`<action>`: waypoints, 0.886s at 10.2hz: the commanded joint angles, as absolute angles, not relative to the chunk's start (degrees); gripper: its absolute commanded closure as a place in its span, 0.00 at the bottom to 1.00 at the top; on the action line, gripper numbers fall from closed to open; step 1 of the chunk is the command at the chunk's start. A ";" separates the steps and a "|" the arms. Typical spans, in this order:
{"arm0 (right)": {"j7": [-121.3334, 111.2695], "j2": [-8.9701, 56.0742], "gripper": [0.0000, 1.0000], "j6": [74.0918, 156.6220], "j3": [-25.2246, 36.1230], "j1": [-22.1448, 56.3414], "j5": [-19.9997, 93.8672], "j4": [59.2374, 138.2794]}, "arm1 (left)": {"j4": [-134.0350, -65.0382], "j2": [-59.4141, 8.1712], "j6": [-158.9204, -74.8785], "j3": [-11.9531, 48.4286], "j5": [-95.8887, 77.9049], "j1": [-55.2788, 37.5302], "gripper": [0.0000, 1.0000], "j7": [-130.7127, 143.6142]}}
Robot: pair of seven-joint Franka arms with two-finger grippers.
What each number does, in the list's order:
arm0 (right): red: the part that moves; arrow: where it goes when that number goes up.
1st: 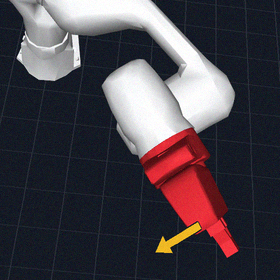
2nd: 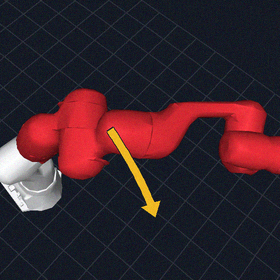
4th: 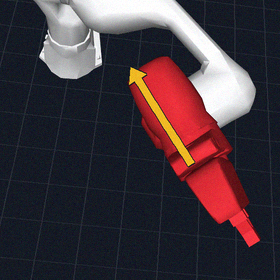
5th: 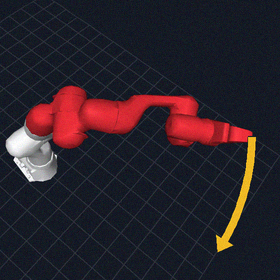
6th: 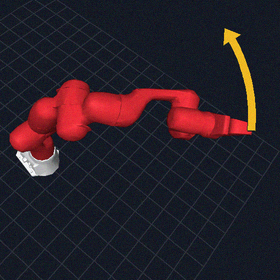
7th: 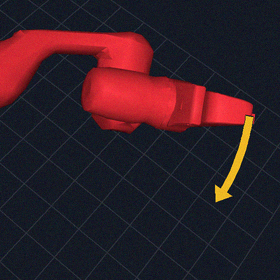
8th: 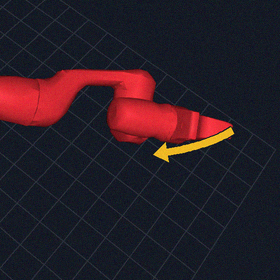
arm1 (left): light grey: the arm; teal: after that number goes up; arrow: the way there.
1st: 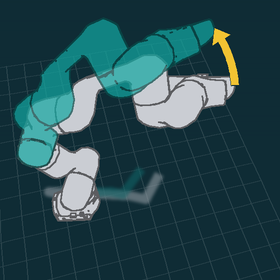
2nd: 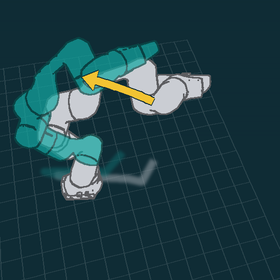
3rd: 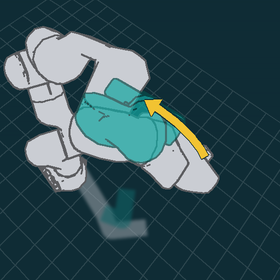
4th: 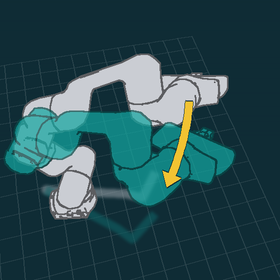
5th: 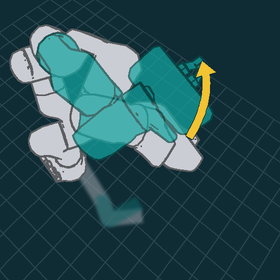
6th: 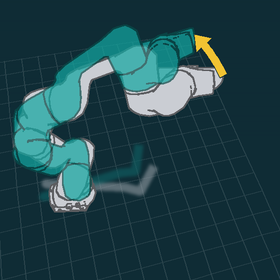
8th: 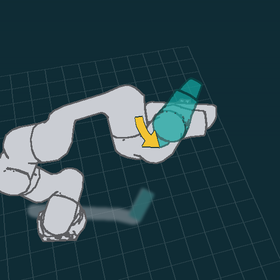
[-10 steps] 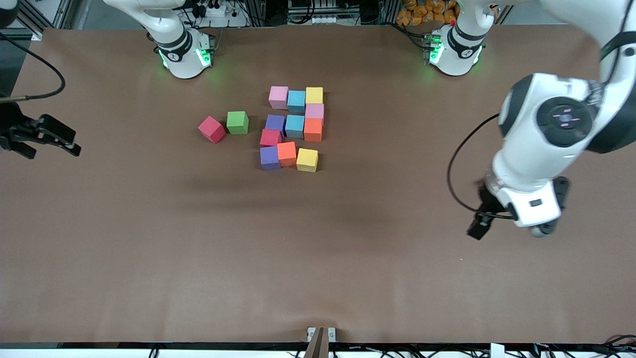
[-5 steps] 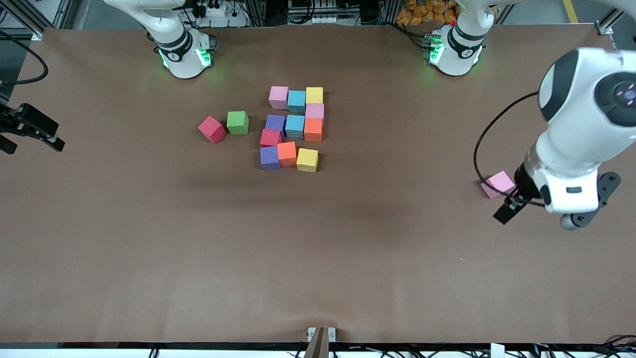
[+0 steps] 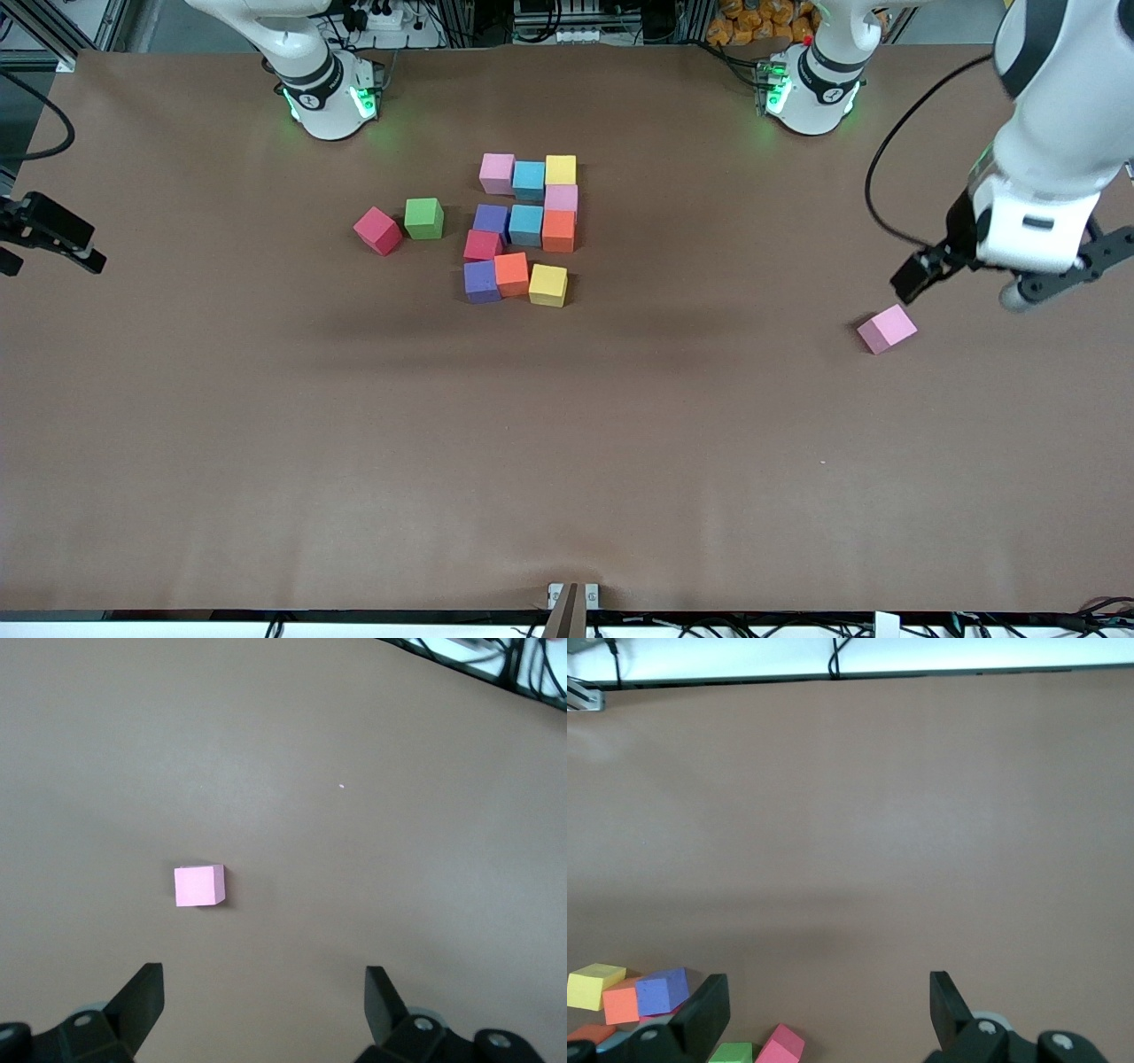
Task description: Form number 2 with 11 blocks
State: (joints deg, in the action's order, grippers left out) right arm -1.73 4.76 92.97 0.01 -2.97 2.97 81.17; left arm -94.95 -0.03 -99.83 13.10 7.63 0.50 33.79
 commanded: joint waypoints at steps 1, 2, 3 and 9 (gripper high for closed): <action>-2.20 6.67 0.00 92.64 -0.53 -4.04 3.51 80.86 | -98.18 6.93 -96.35 5.14 4.32 -5.15 0.00 21.33; -2.20 6.85 0.00 92.72 -0.53 -4.04 3.43 80.77 | -98.17 8.16 -95.02 3.88 3.61 -6.14 0.00 16.22; -2.20 6.86 0.00 92.72 -0.53 -3.96 3.43 80.77 | -97.83 8.17 -93.97 3.95 3.52 -6.24 0.00 14.26; -1.67 7.29 0.00 93.08 -0.62 -3.25 2.99 80.77 | -97.03 6.94 -93.96 3.96 0.70 -5.80 0.00 8.53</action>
